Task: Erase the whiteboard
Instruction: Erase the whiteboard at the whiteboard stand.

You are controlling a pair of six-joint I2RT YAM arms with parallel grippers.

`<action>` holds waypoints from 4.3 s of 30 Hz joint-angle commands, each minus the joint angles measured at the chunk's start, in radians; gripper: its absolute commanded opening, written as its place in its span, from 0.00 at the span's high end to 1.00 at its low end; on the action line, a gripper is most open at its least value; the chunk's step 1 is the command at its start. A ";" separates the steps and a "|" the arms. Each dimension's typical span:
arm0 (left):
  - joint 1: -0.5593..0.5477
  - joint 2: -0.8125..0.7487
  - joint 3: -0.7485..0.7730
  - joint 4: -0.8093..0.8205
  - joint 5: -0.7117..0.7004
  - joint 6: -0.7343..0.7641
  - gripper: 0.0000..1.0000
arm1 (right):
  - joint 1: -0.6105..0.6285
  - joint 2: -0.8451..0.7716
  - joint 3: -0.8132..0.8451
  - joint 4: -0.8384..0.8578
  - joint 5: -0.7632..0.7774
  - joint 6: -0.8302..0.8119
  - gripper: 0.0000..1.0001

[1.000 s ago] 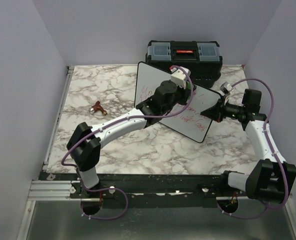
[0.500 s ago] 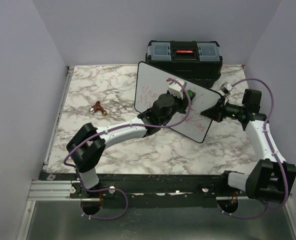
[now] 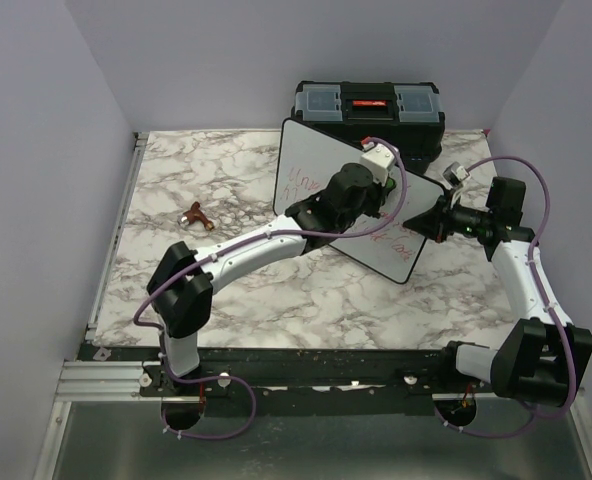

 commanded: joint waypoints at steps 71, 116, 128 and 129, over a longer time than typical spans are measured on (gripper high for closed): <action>0.018 -0.035 -0.046 0.201 0.145 -0.026 1.00 | 0.066 -0.016 0.003 -0.100 -0.144 -0.106 0.99; 0.148 -0.098 -0.230 0.276 -0.086 0.004 1.00 | 0.066 -0.008 0.001 -0.095 -0.141 -0.105 0.99; -0.082 0.017 -0.058 0.305 -0.042 -0.036 1.00 | 0.066 -0.004 0.000 -0.097 -0.141 -0.105 0.99; -0.098 0.025 -0.044 0.303 -0.040 -0.041 1.00 | 0.066 -0.004 0.000 -0.097 -0.141 -0.105 0.99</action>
